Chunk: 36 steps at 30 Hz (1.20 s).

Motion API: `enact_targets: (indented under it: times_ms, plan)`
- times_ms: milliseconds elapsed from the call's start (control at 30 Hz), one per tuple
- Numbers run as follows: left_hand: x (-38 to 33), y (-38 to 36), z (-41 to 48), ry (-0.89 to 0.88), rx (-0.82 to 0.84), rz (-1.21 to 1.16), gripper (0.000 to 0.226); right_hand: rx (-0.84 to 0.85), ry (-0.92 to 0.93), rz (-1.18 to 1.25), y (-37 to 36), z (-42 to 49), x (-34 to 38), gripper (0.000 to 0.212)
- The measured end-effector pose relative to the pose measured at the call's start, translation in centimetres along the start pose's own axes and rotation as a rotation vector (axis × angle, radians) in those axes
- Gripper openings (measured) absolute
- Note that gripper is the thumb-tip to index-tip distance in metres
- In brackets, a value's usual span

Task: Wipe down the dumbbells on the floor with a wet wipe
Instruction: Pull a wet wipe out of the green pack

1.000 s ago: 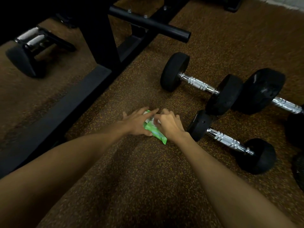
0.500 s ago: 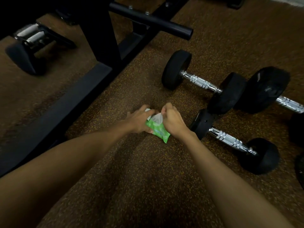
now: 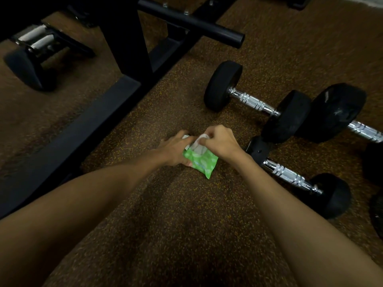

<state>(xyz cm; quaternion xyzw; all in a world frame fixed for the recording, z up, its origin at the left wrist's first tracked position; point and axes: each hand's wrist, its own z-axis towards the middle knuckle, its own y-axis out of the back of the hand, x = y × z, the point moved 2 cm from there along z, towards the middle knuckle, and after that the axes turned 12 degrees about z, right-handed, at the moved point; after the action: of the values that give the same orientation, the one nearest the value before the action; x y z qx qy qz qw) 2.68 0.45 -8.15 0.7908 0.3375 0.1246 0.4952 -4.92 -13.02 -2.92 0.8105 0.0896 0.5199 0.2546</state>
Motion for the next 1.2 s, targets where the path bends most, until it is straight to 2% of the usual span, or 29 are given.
enact_targets:
  times_ms: [100,300,367,500,567,667,833,967,1033,1100,1200]
  plan:
    - [-0.2,0.1,-0.1,0.014,0.026,0.016,0.088,-0.022,0.005,0.074,1.6,0.2,1.2,0.011]
    - [-0.8,1.7,-0.7,0.019,0.075,0.040,0.094,0.007,-0.011,0.075,4.9,0.5,3.2,0.012]
    - [-1.7,3.5,-1.1,0.014,0.048,0.013,0.096,0.032,-0.007,0.096,6.3,0.4,3.6,0.012]
    - [-4.1,8.7,-1.8,-0.066,-0.144,-0.344,0.087,0.070,0.002,0.126,9.8,-0.2,5.0,0.018]
    - [-5.3,10.5,-2.1,-0.164,-0.144,-0.525,0.077,0.079,-0.004,0.198,11.6,-0.6,5.9,0.020]
    - [-7.1,11.9,-2.6,-0.192,-0.025,-0.766,0.066,0.107,-0.018,0.298,14.0,-1.5,7.0,0.025]
    - [-9.6,13.7,-2.6,-0.110,0.032,-0.968,0.064,0.106,-0.049,0.463,16.9,-3.5,8.0,0.029]
    - [-12.1,14.9,-2.9,-0.029,0.231,-1.499,0.038,0.061,-0.090,0.722,18.3,-5.1,7.5,0.031]
    - [-13.0,15.2,-2.8,0.008,0.345,-1.704,0.041,0.041,-0.124,0.852,18.8,-6.0,6.9,0.031]
    - [-13.8,15.2,-2.6,0.006,0.437,-1.819,0.056,0.034,-0.159,0.965,19.2,-6.9,5.9,0.033]
    - [-15.6,15.4,-2.4,0.001,0.446,-1.871,0.059,-0.008,-0.185,1.040,19.6,-8.1,3.9,0.034]
